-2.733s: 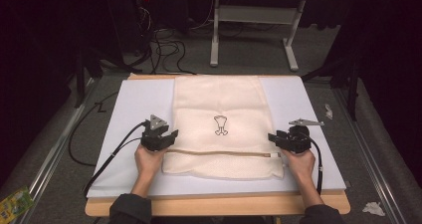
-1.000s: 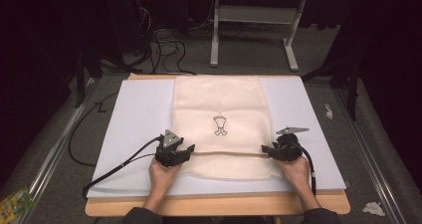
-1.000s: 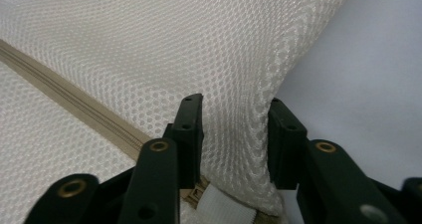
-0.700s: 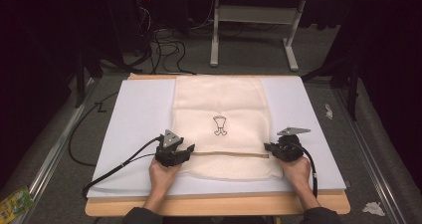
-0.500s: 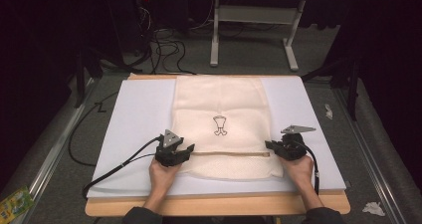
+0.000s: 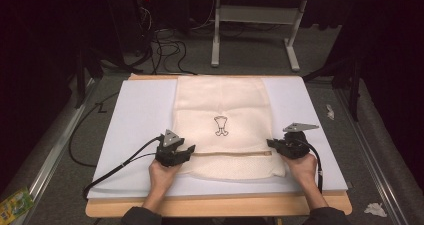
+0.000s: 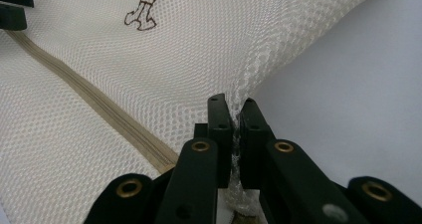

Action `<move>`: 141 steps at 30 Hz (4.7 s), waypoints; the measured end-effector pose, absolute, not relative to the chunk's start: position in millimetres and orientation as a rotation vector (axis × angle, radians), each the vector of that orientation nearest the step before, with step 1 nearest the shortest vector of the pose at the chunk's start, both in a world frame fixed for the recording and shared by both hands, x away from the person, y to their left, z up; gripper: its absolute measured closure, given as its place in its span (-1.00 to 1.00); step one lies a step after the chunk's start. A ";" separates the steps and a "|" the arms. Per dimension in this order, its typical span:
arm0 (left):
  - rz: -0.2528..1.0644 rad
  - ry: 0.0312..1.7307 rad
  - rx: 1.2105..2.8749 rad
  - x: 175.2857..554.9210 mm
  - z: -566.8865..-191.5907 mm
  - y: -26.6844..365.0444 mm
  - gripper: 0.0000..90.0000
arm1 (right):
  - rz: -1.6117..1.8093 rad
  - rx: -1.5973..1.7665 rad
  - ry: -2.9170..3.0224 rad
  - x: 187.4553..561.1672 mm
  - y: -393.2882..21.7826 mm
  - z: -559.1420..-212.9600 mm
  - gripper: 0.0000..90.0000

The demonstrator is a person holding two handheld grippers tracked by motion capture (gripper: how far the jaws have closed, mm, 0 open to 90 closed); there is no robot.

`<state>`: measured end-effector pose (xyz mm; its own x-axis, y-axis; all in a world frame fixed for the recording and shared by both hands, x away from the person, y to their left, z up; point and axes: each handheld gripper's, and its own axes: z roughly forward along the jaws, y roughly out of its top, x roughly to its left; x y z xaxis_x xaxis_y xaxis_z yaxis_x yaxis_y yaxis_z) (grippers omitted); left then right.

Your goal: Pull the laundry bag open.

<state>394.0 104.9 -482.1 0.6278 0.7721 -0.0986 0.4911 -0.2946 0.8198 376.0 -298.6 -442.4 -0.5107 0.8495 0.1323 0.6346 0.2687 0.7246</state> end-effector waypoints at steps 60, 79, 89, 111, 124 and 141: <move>0.130 0.676 2.017 382.3 -448.1 -10.9 0.27 | 1.193 1.282 2.276 382.6 -274.4 -411.3 0.97; 0.082 0.590 2.042 377.8 -443.7 -56.2 0.38 | 1.210 1.277 2.278 382.8 -269.6 -410.6 0.97; 0.067 0.570 2.060 377.9 -445.0 -69.6 0.45 | 1.217 1.273 2.279 382.9 -269.2 -411.6 0.97; 0.049 0.582 2.027 380.4 -449.2 -79.6 0.60 | 1.221 1.273 2.287 382.6 -270.0 -413.9 0.97; 0.033 0.579 2.018 382.3 -451.4 -80.5 0.86 | 1.216 1.268 2.294 382.7 -269.9 -414.8 0.97; 0.038 0.561 2.044 382.2 -447.1 -76.7 0.94 | 1.213 1.264 2.299 381.2 -275.8 -417.3 0.97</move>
